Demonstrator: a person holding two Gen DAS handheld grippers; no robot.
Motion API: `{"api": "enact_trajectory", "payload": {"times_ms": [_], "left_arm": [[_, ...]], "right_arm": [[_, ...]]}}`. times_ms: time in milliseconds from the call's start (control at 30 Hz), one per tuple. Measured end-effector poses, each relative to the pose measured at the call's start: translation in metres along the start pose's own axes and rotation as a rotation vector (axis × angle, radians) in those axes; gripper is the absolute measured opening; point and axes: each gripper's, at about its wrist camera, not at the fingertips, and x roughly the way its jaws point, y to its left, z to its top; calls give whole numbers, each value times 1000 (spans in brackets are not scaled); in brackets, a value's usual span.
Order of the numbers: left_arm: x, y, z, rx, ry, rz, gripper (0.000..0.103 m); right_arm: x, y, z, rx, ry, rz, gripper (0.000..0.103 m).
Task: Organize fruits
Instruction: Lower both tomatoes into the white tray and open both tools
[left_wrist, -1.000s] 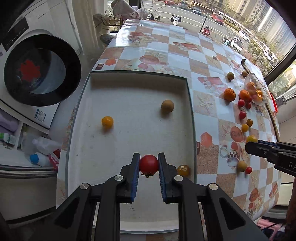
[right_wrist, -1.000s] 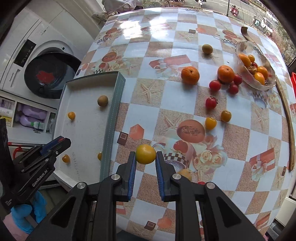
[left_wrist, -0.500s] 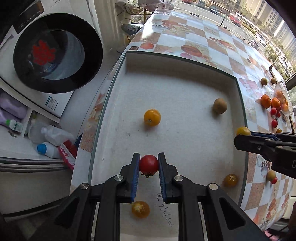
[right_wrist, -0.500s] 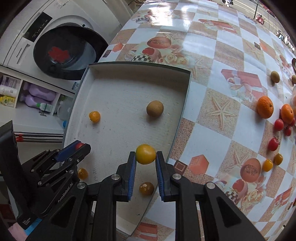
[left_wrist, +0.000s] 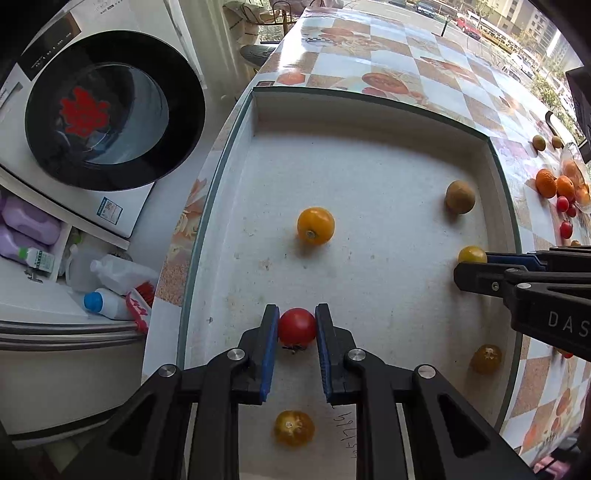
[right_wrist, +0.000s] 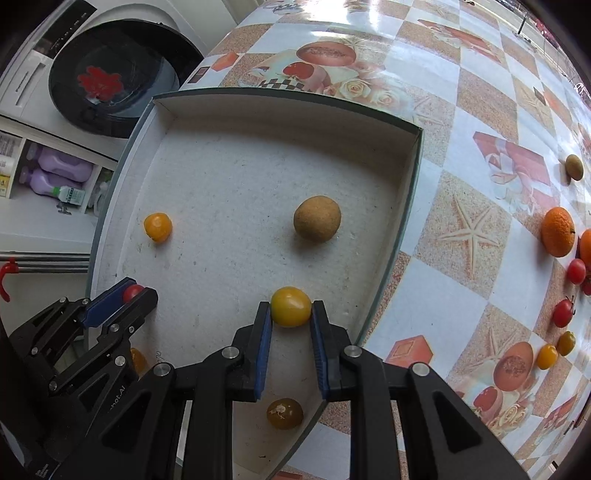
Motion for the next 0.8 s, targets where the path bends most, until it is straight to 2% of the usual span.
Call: {"api": "enact_trajectory", "payload": {"times_ms": [133,233,333,433,700,733,767,800], "left_arm": [[-1,-3,0,18,-2,17,22],[-2,-2,0,13,7,13,22],[-3,-1,0,11,20,7,22],[-4,0,0,3,34,0,22],[-6,-2,-4,-6,61,-65,22],[-6,-2,-5,-11,67,-69,38],[-5,-3,-5,-19,71,-70,59],[-8,-2,-6,-30,56,-67,102]], "right_arm": [[2,4,2,0,10,5,25],[-1,6,3,-2,6,26,33],[-9,11,5,-14,-21,37,50],[-20,16,6,-24,-64,16,77],[-51,5,-1,21,-126,18,83],[-53,4,-3,28,-128,17,84],[-55,0,-6,35,-130,15,84],[-57,-2,-8,41,-132,13,85]]}}
